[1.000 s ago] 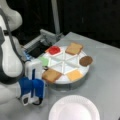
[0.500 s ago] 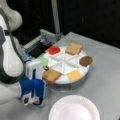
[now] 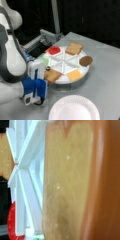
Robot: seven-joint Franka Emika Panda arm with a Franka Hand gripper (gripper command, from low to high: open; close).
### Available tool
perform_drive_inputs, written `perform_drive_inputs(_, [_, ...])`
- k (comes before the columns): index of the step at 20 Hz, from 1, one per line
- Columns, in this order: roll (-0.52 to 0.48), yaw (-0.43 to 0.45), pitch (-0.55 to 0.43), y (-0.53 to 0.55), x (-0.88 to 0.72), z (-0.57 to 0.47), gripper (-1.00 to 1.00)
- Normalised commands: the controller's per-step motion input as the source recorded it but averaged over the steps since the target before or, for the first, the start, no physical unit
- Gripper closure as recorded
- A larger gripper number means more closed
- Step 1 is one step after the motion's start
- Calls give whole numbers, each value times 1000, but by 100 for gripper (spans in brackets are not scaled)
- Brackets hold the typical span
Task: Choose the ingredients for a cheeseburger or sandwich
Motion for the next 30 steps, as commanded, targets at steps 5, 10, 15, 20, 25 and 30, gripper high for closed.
perform_drive_inputs(5, [179,103,95,-209,328,-132,100])
perform_drive_inputs(10, [161,104,99,-217,300,-122,100])
perform_drive_inputs(15, [137,110,104,-211,274,-106,100])
perform_drive_inputs(20, [116,112,103,-171,261,-85,100])
perform_drive_inputs(25, [91,122,108,-173,259,-63,100])
perform_drive_inputs(30, [74,142,123,-221,251,-10,100])
